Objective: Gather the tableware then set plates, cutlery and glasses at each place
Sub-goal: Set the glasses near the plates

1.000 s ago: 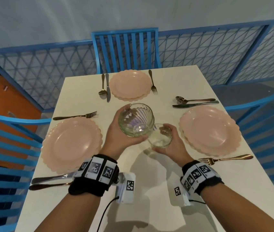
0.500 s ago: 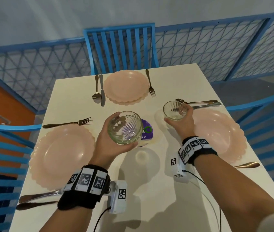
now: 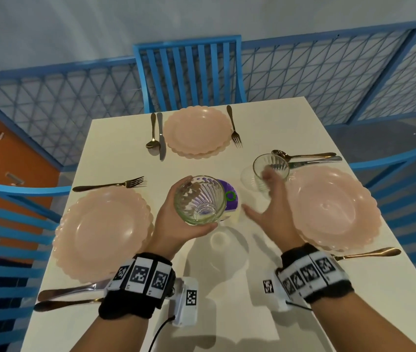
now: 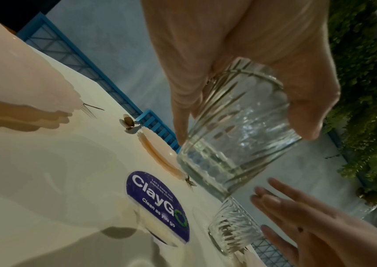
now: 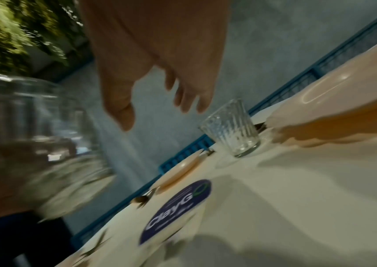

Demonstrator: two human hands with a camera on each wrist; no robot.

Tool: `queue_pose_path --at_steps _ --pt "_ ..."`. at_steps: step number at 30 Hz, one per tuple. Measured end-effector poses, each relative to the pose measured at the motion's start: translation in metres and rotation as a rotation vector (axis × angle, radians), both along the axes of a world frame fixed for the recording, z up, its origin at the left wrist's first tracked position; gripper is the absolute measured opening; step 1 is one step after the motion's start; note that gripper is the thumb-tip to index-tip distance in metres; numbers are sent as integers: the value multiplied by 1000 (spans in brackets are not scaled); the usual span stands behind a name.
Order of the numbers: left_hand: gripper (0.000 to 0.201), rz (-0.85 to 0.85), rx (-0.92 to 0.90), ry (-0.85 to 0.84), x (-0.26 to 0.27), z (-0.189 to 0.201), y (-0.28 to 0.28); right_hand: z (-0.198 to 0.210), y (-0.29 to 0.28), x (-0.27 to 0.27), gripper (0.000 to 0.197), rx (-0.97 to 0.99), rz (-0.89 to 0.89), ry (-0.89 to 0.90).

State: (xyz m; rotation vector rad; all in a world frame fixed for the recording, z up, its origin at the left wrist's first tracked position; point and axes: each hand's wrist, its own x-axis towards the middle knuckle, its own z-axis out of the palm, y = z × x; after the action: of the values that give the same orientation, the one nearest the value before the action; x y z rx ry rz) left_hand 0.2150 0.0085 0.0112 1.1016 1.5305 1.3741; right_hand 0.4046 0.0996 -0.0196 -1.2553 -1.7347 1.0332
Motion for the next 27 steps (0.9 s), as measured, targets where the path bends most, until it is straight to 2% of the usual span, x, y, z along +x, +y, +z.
queue_pose_path --at_steps 3,5,9,12,16,18,22,24,27 --pt "92 1 -1 -5 5 2 -5 5 -34 -13 95 -131 348 -9" --pt "91 -4 1 -4 7 4 -9 9 -45 -25 95 -154 427 23" --pt "94 -22 3 5 11 10 -16 24 -56 -48 76 -198 357 188" --pt "98 -54 -13 31 5 14 -20 23 -57 -54 77 -214 329 272" --pt "100 -96 -23 69 -6 21 -23 16 -55 -57 83 -221 317 222" --pt "100 -91 -15 71 -9 24 -23 16 -53 -63 75 -220 331 144" --pt "100 -93 -35 115 -18 23 -18 12 -50 -70 68 -223 330 124" --pt "100 -106 -48 131 -25 24 -12 14 -49 -71 72 -259 313 143" --pt "96 -110 -39 106 -34 30 3 12 -44 -75 77 -213 229 138"
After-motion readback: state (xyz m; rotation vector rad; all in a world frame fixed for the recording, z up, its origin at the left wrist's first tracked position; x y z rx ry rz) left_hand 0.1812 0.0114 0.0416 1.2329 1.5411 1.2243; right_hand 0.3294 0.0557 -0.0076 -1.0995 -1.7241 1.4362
